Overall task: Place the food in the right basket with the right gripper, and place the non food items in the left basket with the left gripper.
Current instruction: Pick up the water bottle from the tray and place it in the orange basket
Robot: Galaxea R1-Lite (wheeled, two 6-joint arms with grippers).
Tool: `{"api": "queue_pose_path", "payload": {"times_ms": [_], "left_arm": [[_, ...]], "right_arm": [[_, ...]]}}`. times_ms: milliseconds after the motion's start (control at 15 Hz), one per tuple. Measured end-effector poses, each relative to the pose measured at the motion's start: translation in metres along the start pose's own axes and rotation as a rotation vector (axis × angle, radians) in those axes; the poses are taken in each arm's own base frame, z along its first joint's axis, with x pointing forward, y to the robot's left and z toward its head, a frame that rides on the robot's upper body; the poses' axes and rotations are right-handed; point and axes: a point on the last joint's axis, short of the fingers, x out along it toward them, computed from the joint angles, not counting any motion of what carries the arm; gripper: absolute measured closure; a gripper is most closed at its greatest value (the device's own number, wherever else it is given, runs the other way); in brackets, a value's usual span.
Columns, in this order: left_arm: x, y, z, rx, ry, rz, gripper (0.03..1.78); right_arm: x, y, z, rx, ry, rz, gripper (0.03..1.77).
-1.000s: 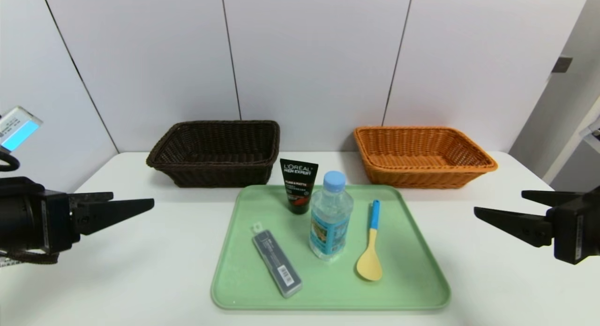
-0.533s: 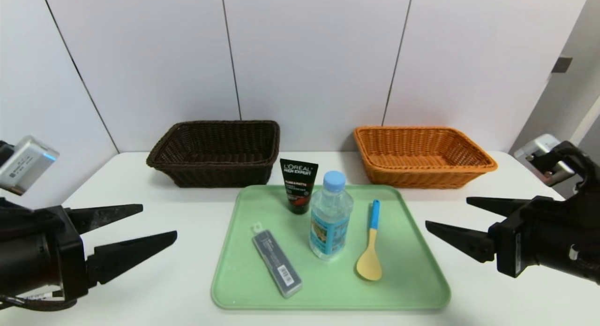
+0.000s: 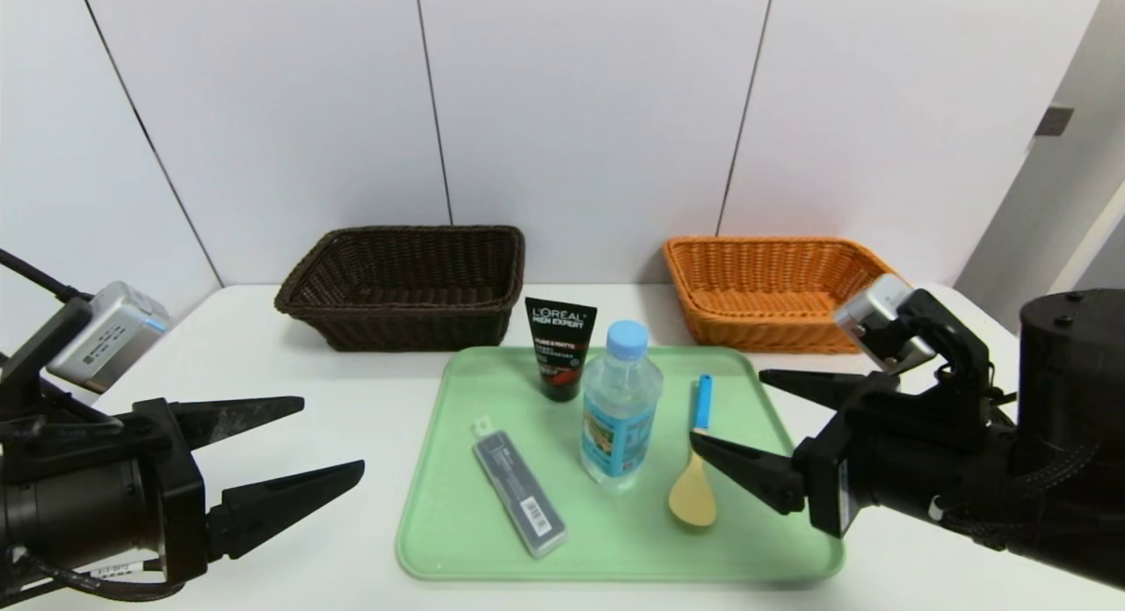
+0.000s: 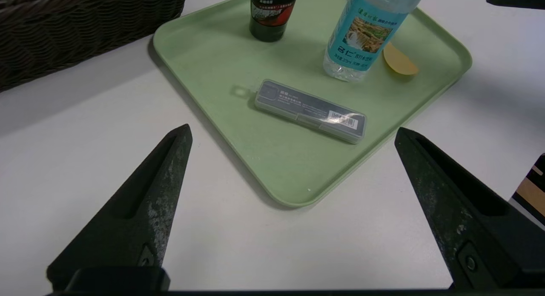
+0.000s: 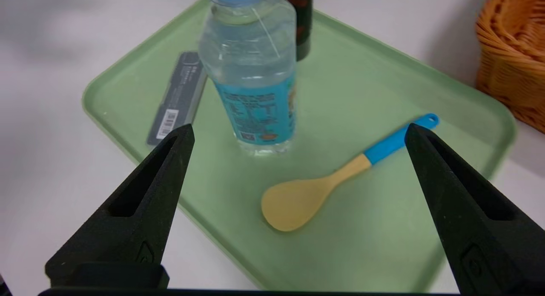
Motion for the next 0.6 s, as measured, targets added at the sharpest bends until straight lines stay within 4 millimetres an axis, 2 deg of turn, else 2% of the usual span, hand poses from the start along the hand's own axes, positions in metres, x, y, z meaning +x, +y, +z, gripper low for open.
{"api": "queue_pose_path", "payload": {"times_ms": [600], "left_arm": [[0.004,0.002,-0.004,-0.017,0.027,0.002,0.12]], "right_arm": [[0.063,0.031,-0.019,-0.032,-0.112,-0.071,0.09]]}}
